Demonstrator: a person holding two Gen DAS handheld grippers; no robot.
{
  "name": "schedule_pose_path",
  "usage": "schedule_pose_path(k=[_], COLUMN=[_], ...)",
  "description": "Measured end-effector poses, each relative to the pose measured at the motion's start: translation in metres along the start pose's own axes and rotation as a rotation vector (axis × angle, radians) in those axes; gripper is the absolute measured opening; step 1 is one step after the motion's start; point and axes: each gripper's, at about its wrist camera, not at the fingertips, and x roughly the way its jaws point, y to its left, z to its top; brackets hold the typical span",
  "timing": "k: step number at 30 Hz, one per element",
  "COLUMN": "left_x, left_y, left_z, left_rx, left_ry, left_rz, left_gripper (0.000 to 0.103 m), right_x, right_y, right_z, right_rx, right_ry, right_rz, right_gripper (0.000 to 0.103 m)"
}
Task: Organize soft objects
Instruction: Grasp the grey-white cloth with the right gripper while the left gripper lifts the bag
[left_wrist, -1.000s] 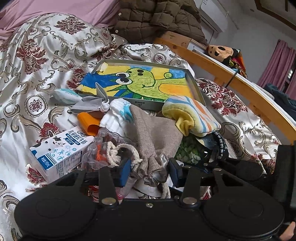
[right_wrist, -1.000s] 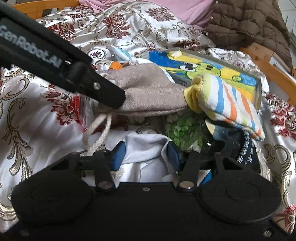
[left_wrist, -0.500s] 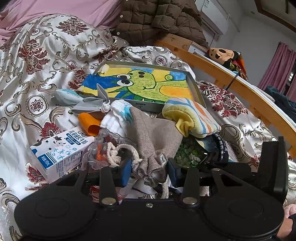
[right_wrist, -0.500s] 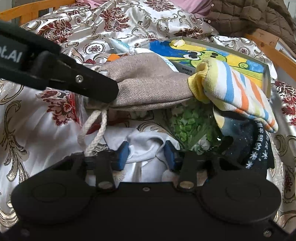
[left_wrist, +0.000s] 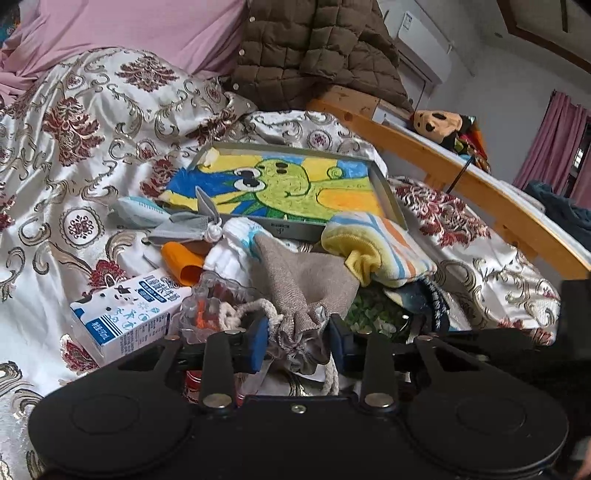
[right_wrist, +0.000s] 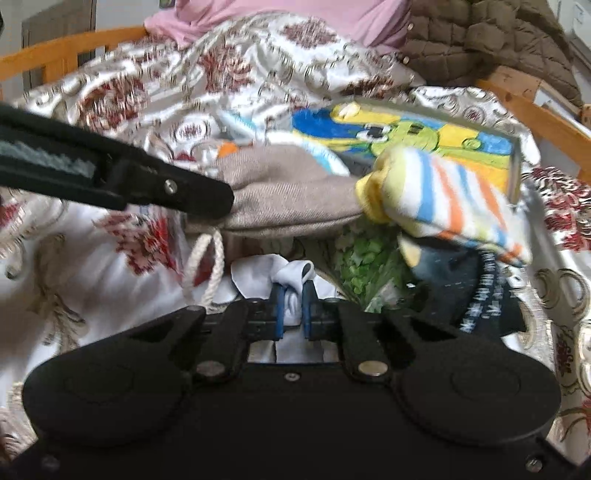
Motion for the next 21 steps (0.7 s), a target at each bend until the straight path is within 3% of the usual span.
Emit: schedule_pose_path(k=[7, 13, 21], left_x=[-0.027, -0.050, -0.068], left_y=[-0.005, -0.014, -0.029], left_z=[0.002, 0.007, 0.036], left_rx=[-0.021, -0.017, 0.001], left_ry=[-0.074, -0.135, -0.194], left_rz=[-0.001, 0.009, 0.032], left_gripper=[0.036, 0.035, 0.035], right_x=[-0.049, -0.066, -0.097], right_y=[-0.015, -0.029, -0.056], right_z=[0.003, 0.008, 0.015], right_rx=[0.048, 0.075, 0.114], right_ry=[-0.162, -0.268, -0.416], right_rz=[0.006, 0.013, 0.042], right_gripper=[0.004, 0.004, 0.004])
